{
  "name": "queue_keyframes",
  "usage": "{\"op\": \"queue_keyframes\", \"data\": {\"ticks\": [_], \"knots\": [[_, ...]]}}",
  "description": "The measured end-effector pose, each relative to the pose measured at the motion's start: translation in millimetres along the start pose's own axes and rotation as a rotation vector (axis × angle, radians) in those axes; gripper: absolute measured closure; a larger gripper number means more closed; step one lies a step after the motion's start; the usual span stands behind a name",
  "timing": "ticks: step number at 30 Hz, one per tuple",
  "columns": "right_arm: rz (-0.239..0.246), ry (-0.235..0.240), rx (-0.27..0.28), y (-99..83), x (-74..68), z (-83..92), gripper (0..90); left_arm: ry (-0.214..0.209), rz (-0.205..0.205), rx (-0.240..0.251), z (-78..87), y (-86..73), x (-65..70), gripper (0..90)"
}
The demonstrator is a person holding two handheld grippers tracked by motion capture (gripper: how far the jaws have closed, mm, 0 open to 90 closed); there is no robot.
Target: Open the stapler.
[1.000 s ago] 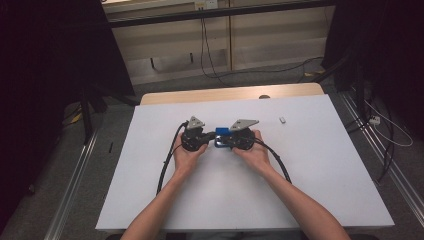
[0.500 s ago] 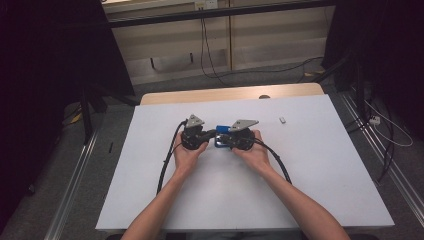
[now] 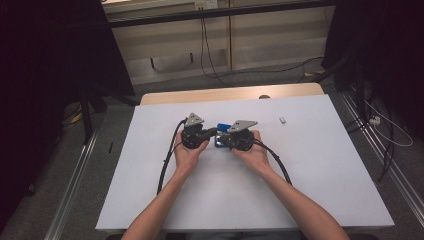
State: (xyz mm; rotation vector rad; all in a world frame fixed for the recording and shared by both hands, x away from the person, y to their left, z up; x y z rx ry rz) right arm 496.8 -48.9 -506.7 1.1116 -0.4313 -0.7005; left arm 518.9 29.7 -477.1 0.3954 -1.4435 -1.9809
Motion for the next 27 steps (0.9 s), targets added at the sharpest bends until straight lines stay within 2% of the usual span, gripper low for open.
{"op": "queue_keyframes", "data": {"ticks": [6, 13, 23, 27], "knots": [[0.002, -0.007, 0.006, 0.4, -0.1, 2.1, 90.0, 0.001, 0.003, 0.005, -0.1, 1.9, 0.8, 90.0], [0.013, -0.05, 0.052, 8.8, 1.0, 9.0, 90.0, 0.003, -0.003, 0.007, 0.2, 4.7, 2.3, 90.0], [0.014, -0.103, 0.09, 11.5, 3.1, 9.1, 90.0, -0.011, -0.011, 0.017, 0.5, 12.7, 6.2, 90.0], [0.006, -0.14, 0.119, 15.0, 7.4, 10.0, 90.0, -0.014, -0.013, 0.023, 0.3, 14.7, 6.9, 90.0]]}}
Point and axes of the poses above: each handheld gripper's, and its own axes: z roughly backward along the jaws, y roughly out of its top, x roughly to its right, the point moved 9 cm from there along -z, roughly forward along the jaws, and after that the axes turned 10 degrees about x, right-handed, at the moved point
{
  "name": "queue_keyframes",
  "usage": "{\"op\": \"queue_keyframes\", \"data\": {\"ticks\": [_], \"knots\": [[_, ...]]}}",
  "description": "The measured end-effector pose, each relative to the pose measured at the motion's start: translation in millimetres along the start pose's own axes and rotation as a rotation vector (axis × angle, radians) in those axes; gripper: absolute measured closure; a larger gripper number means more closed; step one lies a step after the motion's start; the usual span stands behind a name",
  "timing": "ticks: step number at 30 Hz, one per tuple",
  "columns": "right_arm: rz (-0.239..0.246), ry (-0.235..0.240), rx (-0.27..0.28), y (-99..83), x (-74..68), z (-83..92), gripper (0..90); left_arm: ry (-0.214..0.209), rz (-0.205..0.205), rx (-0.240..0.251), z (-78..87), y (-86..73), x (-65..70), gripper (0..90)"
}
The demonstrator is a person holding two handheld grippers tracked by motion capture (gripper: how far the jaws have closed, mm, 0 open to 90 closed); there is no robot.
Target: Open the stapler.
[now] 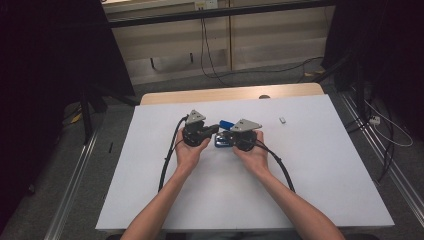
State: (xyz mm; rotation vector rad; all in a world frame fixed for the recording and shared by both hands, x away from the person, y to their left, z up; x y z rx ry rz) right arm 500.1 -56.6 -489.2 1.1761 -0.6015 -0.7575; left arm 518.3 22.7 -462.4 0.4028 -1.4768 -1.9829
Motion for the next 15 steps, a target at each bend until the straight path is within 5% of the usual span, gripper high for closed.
{"op": "queue_keyframes", "data": {"ticks": [15], "knots": [[0.006, -0.04, 0.033, 2.2, 2.6, 0.6, 90.0, -0.005, 0.011, -0.032, -8.4, -11.5, -2.5, 90.0]]}}
Point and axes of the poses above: each handheld gripper's, and its own axes: z roughly backward along the jaws, y roughly out of its top, x roughly to its right, the point moved 9 cm from there along -z, roughly forward along the jaws, and after that the axes turned 10 degrees about x, right-handed, at the moved point
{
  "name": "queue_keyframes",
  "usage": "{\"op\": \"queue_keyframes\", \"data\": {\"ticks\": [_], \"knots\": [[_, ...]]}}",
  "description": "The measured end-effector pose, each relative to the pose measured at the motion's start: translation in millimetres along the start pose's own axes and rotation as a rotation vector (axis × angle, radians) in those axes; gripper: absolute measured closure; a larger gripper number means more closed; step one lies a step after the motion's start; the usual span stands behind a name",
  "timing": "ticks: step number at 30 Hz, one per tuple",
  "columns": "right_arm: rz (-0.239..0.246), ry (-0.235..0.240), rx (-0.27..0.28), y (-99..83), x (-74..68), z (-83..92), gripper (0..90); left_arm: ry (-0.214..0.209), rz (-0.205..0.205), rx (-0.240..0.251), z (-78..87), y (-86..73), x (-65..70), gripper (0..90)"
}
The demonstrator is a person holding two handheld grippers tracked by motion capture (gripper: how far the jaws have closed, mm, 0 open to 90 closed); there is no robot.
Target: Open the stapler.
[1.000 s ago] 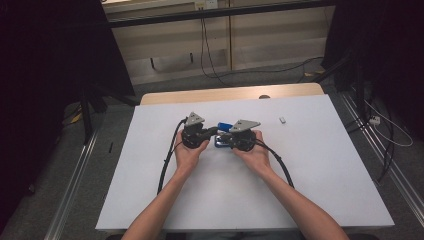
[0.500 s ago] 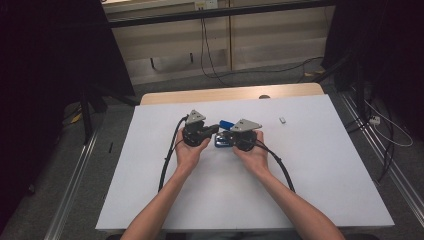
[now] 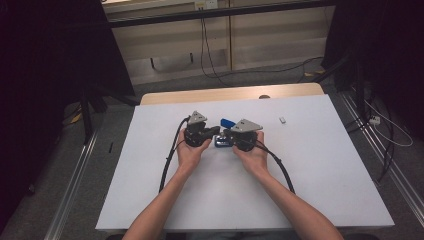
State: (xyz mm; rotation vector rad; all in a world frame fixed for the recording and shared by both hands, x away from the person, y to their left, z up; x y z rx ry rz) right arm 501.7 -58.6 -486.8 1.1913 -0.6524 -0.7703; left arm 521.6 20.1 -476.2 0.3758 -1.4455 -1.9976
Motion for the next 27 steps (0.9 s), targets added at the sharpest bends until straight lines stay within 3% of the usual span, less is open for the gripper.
{"op": "queue_keyframes", "data": {"ticks": [1, 20, 25, 27], "knots": [[0.002, -0.002, 0.001, 0.2, 0.4, 0.2, 90.0, 0.007, -0.011, -0.018, -2.1, -4.5, -1.3, 90.0], [0.002, -0.016, 0.011, -0.3, -0.2, -0.6, 90.0, 0.009, -0.028, -0.018, -4.0, -7.4, -1.9, 90.0], [-0.004, -0.017, 0.01, -1.4, -1.8, -1.4, 90.0, 0.011, -0.035, -0.039, -4.9, -12.3, -3.3, 90.0], [-0.005, -0.019, 0.011, -1.6, -1.9, -1.8, 90.0, 0.01, -0.024, -0.033, -4.8, -13.4, -3.5, 90.0]]}}
Point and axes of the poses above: each handheld gripper's, and its own axes: z roughly backward along the jaws, y roughly out of its top, x roughly to its right, the point moved 9 cm from there along -z, roughly forward along the jaws, and after that the axes turned 10 degrees about x, right-handed, at the moved point
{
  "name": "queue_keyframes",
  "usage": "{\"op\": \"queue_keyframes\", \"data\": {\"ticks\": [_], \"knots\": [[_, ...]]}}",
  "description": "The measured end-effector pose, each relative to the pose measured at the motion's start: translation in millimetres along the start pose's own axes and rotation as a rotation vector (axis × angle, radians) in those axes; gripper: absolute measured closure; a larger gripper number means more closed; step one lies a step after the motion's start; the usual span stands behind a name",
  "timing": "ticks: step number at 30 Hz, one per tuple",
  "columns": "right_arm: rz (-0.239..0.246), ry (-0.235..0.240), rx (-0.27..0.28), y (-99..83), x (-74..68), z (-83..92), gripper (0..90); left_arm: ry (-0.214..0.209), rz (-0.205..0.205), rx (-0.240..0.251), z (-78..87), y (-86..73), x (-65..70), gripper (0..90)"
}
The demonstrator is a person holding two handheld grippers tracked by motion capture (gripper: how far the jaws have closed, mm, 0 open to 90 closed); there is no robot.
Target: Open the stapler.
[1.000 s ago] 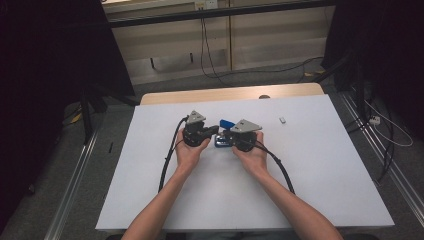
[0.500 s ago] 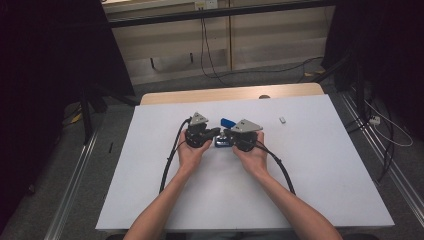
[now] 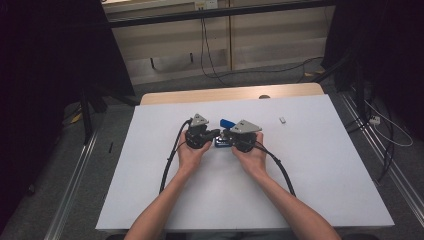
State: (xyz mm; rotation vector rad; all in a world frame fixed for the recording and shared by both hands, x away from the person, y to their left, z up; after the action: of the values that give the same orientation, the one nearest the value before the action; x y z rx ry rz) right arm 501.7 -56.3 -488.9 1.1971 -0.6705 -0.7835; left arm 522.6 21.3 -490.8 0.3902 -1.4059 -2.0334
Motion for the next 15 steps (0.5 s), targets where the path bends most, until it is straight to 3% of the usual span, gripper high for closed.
{"op": "queue_keyframes", "data": {"ticks": [3, 10, 15], "knots": [[-0.008, 0.001, 0.002, -0.5, -0.4, -0.4, 90.0, 0.007, -0.011, -0.005, -0.3, -0.8, 0.3, 90.0], [-0.01, -0.006, 0.007, 0.7, -1.2, -3.4, 90.0, -0.001, 0.012, 0.013, -0.5, -4.8, -1.2, 90.0], [-0.023, -0.011, 0.026, 7.2, 0.9, -2.7, 90.0, -0.001, 0.006, 0.017, -0.4, -4.9, -1.1, 90.0]]}}
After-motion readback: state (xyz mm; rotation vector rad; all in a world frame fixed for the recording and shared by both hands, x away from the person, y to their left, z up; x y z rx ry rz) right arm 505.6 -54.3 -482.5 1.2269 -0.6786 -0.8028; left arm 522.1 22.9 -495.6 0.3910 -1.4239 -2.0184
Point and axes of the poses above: each handheld gripper's, and its own axes: z roughly backward along the jaws, y roughly out of its top, x roughly to its right, the point moved 9 cm from there along -z, roughly forward along the jaws, and after that the axes turned 10 degrees about x, right-handed, at the moved point
